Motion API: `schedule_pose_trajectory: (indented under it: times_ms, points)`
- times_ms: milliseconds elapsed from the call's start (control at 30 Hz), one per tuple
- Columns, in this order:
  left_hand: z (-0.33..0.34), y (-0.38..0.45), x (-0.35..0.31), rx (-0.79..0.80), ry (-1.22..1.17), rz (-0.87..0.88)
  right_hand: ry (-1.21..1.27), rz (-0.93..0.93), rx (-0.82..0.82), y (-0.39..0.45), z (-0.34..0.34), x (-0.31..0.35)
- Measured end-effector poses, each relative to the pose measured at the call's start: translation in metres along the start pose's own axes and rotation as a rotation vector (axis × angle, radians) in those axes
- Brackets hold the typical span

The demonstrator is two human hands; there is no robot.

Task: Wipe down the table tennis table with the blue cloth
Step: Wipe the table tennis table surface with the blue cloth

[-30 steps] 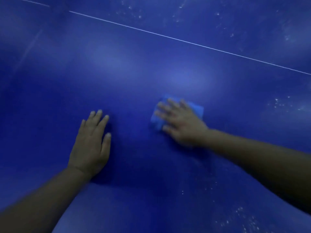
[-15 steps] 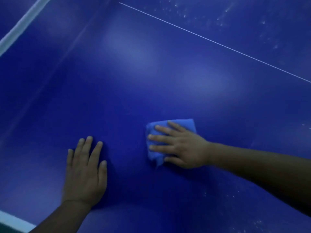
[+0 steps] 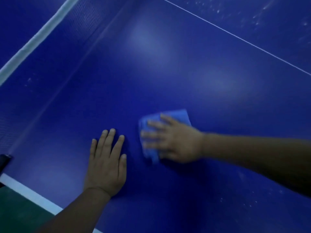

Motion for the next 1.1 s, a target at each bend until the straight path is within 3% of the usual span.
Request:
schedule_pose_trajectory:
  times_ms: [67,133,267,333,367,433,567,667,767,867,967,1033,1100]
  points:
    - [0.0,0.0,0.0,0.007,0.008,-0.003,0.085,-0.096,0.057,-0.046,-0.003,0.029]
    - [0.0,0.0,-0.002,0.016,0.007,-0.005,0.043,0.065,0.024,-0.078,-0.007,-0.013]
    - [0.0,0.001,-0.001,0.033,0.01,-0.01,-0.057,1.039,-0.156,-0.154,-0.039,-0.178]
    - [-0.001,0.001,-0.001,0.034,0.012,-0.016,-0.086,1.321,-0.168,-0.184,-0.049,-0.199]
    - [-0.001,0.0,-0.001,0.036,0.015,-0.018,-0.093,1.339,-0.165,-0.185,-0.046,-0.189]
    - [0.0,-0.001,-0.001,0.039,0.017,-0.017,-0.1,1.203,-0.152,-0.174,-0.033,-0.139]
    - [0.0,-0.002,0.001,0.05,0.025,-0.017,-0.032,0.635,-0.024,-0.166,-0.005,0.033]
    - [0.0,-0.001,0.0,0.052,0.02,-0.019,0.023,0.379,0.058,-0.183,-0.006,0.049]
    - [0.001,0.0,0.0,0.045,0.012,-0.024,0.002,0.625,-0.022,-0.187,-0.013,-0.041]
    - [0.0,0.001,0.001,0.032,-0.003,-0.03,-0.033,1.183,-0.129,-0.222,-0.034,-0.147]
    - [0.0,0.001,-0.002,0.026,-0.005,-0.036,-0.064,1.646,-0.215,-0.255,-0.049,-0.192]
    - [0.0,0.002,-0.001,0.028,-0.002,-0.037,-0.083,1.61,-0.186,-0.235,-0.044,-0.183]
    - [0.0,0.002,-0.001,0.035,0.007,-0.033,-0.066,1.315,-0.155,-0.194,-0.032,-0.144]
Point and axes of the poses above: each hand's wrist, its own y-axis towards the middle knuckle, its own z-axis out of the palm, x = y × z, the point moved 6 cm from there along y, towards the middle knuckle, and after that the axes turned 9 degrees about -x, right-handed, at the moved point
